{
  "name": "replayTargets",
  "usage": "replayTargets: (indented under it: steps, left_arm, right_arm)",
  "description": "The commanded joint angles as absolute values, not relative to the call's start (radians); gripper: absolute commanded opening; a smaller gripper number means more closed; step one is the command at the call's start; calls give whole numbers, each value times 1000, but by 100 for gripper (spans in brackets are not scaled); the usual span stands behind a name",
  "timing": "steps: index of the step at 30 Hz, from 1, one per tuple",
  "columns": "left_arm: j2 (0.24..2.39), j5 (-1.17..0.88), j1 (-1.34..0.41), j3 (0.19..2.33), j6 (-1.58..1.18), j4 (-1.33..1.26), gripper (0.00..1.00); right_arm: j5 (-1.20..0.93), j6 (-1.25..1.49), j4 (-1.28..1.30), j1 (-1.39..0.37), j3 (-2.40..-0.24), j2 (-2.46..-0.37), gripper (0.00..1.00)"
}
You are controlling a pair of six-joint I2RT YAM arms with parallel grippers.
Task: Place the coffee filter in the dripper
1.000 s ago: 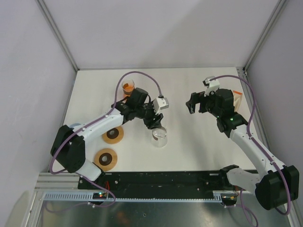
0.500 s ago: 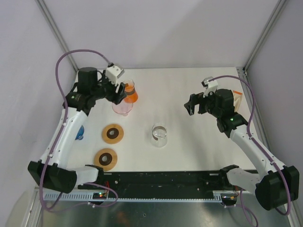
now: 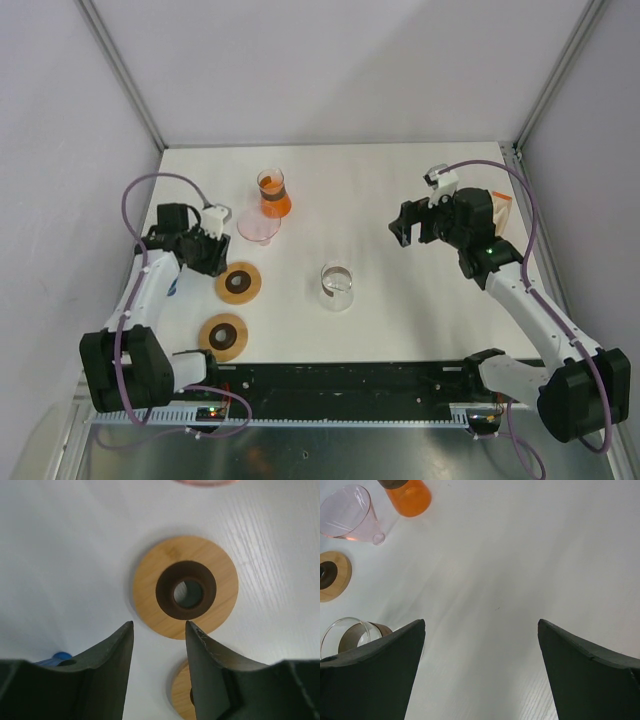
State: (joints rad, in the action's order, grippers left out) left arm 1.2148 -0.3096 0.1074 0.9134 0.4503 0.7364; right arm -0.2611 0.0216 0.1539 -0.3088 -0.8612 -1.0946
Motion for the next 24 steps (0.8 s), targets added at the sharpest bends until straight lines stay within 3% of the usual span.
replayTargets:
  steps: [1,9,24]
  left_arm:
    - [1176,-339,111,792,503,532,51]
    - [1261,-287,57,704,502,374,55]
    - [1326,-250,9,644,519,314,48]
  right_arm:
    - [-294,5,146,-290,-899,-1100,99]
    - [-314,9,142,-272,-898,-1107,99]
    - [-317,9,144,-262,-899,-1109,99]
